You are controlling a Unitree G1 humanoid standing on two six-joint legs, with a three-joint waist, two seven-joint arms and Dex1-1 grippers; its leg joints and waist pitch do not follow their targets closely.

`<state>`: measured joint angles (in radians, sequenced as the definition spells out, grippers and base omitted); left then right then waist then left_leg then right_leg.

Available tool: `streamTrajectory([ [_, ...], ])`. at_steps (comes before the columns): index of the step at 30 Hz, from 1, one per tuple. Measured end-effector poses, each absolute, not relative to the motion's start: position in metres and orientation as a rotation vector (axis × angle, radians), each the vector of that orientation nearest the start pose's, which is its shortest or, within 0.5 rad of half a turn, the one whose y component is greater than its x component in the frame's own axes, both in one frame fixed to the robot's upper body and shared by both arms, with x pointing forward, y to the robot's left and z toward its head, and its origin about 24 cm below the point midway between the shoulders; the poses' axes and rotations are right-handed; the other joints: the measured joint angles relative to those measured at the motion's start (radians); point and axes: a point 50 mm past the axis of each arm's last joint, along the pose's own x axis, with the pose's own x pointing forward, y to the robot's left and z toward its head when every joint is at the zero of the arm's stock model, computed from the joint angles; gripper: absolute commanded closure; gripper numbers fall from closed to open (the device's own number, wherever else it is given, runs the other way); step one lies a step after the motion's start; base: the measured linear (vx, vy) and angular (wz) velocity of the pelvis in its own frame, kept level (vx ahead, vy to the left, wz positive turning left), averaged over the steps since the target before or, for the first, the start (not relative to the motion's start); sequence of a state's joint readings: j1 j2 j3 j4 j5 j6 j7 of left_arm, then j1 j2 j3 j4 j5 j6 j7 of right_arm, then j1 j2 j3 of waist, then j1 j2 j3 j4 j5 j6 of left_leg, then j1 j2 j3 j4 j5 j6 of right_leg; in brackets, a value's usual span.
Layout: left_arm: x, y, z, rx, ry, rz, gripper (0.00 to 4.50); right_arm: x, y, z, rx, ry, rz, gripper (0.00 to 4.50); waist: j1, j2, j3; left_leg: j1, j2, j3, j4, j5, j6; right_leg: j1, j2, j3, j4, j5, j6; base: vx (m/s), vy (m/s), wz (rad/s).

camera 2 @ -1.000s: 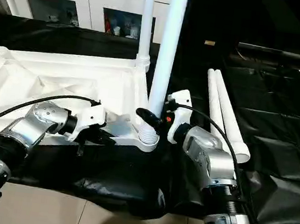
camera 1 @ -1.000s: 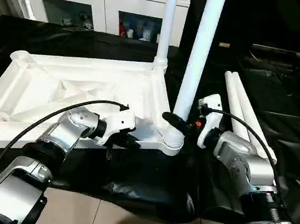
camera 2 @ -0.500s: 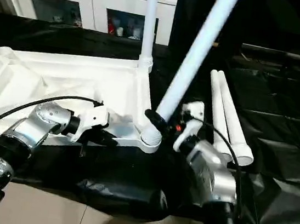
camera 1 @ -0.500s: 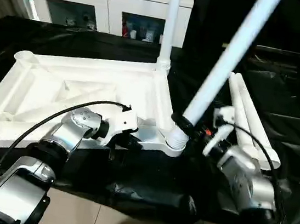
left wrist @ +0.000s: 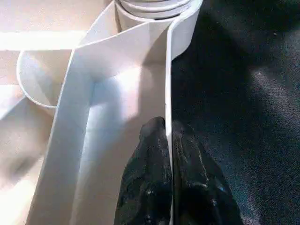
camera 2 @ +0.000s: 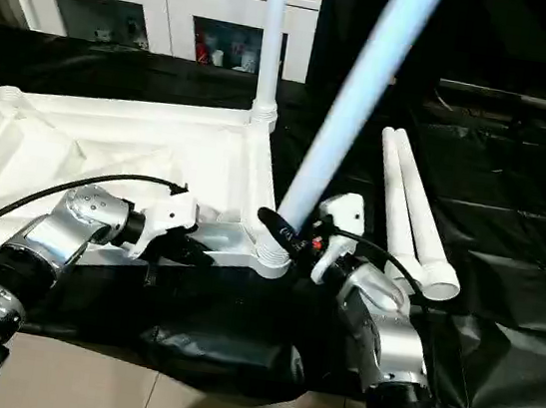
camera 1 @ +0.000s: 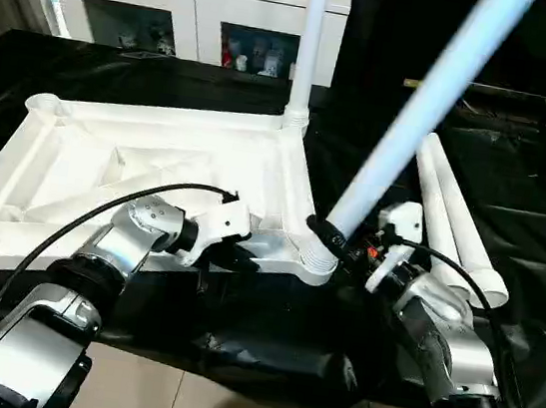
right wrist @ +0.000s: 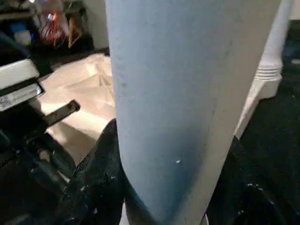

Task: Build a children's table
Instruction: Insert table leg to table base, then rotate leg to tighten

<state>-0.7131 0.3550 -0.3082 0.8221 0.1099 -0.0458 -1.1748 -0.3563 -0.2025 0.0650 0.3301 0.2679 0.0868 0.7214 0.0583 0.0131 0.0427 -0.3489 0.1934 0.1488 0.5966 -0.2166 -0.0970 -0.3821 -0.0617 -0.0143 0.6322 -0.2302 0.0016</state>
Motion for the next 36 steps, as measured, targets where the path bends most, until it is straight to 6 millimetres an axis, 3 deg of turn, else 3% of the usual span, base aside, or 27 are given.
streamTrajectory([
  [7, 0.3341, 0.14, 0.05, 0.531, 0.477, -1.294, 4.5, 0.3144, -0.1213, 0.0637, -0.015, 0.116, 0.871, 2.66, -0.005, -0.003, -0.001, 0.0, 0.0, 0.001, 0.0, 0.0, 0.001, 0.0, 0.0, 0.0, -0.001, 0.002, -0.001, 0.0, 0.0, 0.0],
  [28, 0.3337, 0.1363, 0.0488, 0.527, 0.475, -1.301, 4.5, 0.3147, -0.1289, 0.0618, -0.023, 0.135, 0.912, 2.66, -0.005, 0.0, -0.004, 0.0, 0.0, 0.002, -0.001, 0.0, 0.001, 0.001, 0.0, 0.001, -0.004, 0.002, -0.001, 0.0, 0.0, 0.0],
  [36, 0.3329, 0.1378, 0.0484, 0.525, 0.482, -1.298, 4.5, 0.3156, -0.1281, 0.061, -0.021, 0.138, 0.922, 2.66, -0.009, -0.005, -0.007, 0.001, 0.0, 0.002, -0.004, 0.0, 0.001, 0.001, 0.0, 0.001, -0.006, 0.002, -0.001, 0.0, 0.0, 0.0],
])
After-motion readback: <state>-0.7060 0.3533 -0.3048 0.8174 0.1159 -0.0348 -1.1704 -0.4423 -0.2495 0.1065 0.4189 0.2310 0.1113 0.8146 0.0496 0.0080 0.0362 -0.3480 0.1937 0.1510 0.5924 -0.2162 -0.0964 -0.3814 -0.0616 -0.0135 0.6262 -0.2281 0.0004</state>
